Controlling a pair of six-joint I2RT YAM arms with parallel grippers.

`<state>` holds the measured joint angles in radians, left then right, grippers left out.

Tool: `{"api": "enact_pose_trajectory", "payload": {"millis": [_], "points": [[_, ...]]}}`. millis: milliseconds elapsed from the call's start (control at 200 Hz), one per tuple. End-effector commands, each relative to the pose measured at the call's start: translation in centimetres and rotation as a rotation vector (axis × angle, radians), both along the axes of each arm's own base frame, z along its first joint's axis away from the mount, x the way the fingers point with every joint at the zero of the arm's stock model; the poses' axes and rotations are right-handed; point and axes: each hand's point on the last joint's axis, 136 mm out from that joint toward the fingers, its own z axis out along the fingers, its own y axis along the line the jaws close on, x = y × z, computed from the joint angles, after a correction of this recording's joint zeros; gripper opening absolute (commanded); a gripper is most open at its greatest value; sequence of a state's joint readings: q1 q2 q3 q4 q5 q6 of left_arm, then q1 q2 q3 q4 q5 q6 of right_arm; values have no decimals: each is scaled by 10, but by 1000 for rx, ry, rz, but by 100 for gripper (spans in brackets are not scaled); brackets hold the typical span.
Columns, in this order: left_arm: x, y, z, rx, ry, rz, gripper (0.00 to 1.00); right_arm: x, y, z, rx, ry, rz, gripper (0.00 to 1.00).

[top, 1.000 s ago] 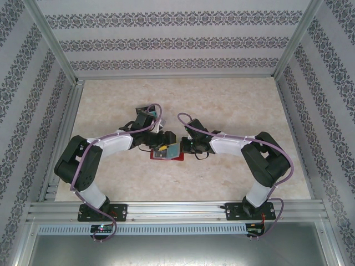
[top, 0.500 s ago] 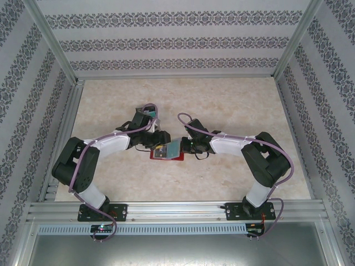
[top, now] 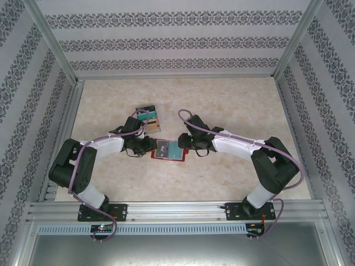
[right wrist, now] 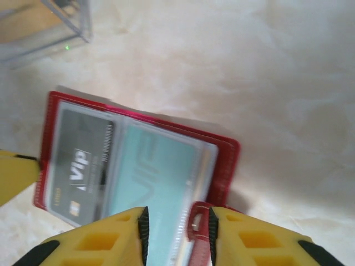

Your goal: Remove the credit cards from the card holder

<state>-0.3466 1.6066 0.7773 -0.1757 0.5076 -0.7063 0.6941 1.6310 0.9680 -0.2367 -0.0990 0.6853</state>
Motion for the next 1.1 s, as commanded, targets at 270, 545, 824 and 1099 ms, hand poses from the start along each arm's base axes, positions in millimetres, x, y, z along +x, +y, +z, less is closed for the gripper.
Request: {"api": "enact_pose_trajectory", "payload": {"millis": [270, 545, 824, 1099], "points": [[-16, 6, -16, 2, 54, 31, 29, -12, 18, -24, -17, 85, 44, 42], [-16, 5, -14, -1, 54, 32, 29, -21, 17, -40, -27, 128, 56, 41], [-16, 4, -13, -3, 55, 30, 29, -26, 15, -14, -61, 44, 84, 43], [-16, 4, -12, -6, 54, 29, 29, -44, 25, -25, -71, 88, 126, 45]]}}
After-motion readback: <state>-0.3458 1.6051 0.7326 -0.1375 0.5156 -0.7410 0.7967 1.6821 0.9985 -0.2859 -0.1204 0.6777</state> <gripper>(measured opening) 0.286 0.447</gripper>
